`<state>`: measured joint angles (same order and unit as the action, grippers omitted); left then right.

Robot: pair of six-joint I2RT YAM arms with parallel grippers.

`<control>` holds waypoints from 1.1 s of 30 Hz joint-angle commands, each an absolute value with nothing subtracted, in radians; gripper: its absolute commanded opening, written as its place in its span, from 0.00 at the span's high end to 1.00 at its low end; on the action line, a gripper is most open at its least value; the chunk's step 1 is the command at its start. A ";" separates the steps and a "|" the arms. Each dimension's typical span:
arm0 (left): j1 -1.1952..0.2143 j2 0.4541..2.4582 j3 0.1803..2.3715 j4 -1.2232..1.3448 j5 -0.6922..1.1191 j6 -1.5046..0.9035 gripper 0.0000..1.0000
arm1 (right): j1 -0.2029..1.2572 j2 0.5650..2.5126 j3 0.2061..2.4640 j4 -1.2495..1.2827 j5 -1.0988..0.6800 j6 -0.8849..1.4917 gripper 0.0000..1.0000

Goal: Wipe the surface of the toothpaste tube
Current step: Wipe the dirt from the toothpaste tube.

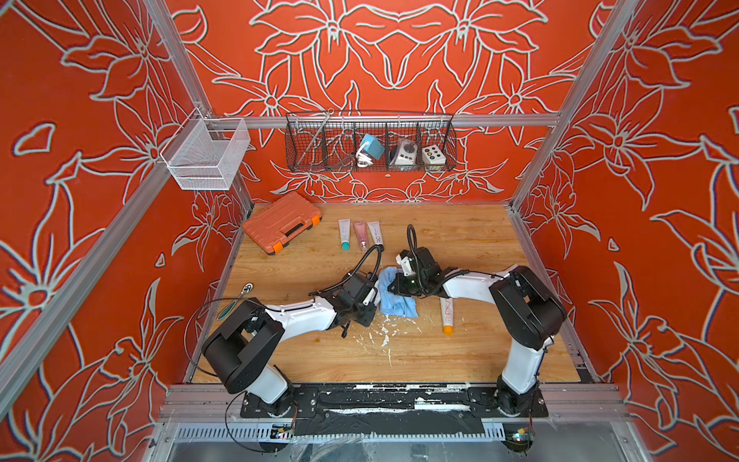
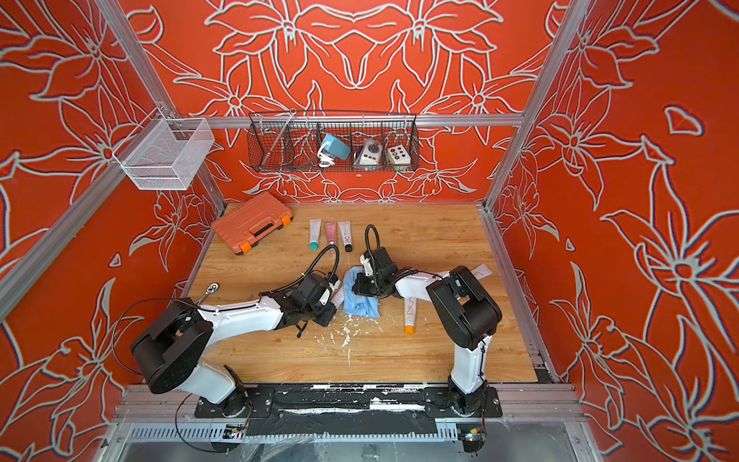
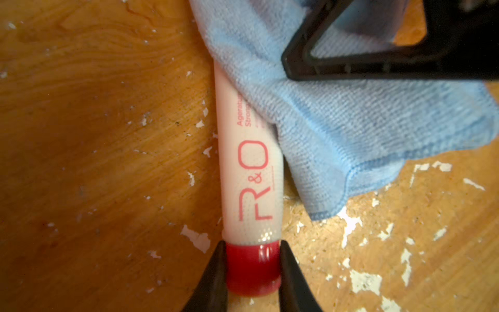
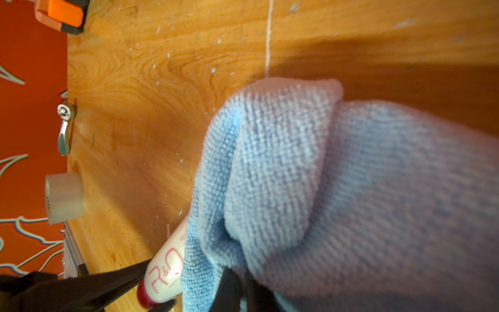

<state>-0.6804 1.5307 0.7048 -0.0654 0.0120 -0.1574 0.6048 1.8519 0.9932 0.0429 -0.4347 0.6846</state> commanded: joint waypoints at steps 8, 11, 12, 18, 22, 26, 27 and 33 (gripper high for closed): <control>-0.681 1.519 0.705 -0.041 0.058 -0.149 0.86 | 0.548 1.895 1.093 -0.089 -0.361 0.590 1.00; -0.681 1.521 0.706 -0.039 0.061 -0.149 0.86 | 0.543 1.887 1.116 -0.107 -0.359 0.581 1.00; -0.681 1.521 0.706 -0.039 0.061 -0.149 0.86 | 0.542 1.886 1.121 -0.110 -0.359 0.578 1.00; -0.681 1.520 0.706 -0.038 0.062 -0.149 0.86 | 0.544 1.875 1.125 -0.073 -0.401 0.582 1.00; -0.681 1.522 0.706 -0.038 0.066 -0.147 0.86 | 0.558 1.891 1.122 -0.045 -0.440 0.585 1.00; -0.681 1.524 0.707 -0.038 0.066 -0.147 0.86 | 0.585 1.897 1.095 -0.006 -0.466 0.599 1.00; -0.681 1.523 0.707 -0.037 0.066 -0.147 0.86 | 0.592 1.897 1.084 0.003 -0.468 0.602 1.00; -0.681 1.524 0.708 -0.040 0.067 -0.147 0.86 | 0.647 1.902 1.029 0.044 -0.482 0.613 1.00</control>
<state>-0.6804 1.5307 0.7048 -0.0601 0.0513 -0.1566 0.6254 1.8801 1.0645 0.0158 -0.4545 0.5972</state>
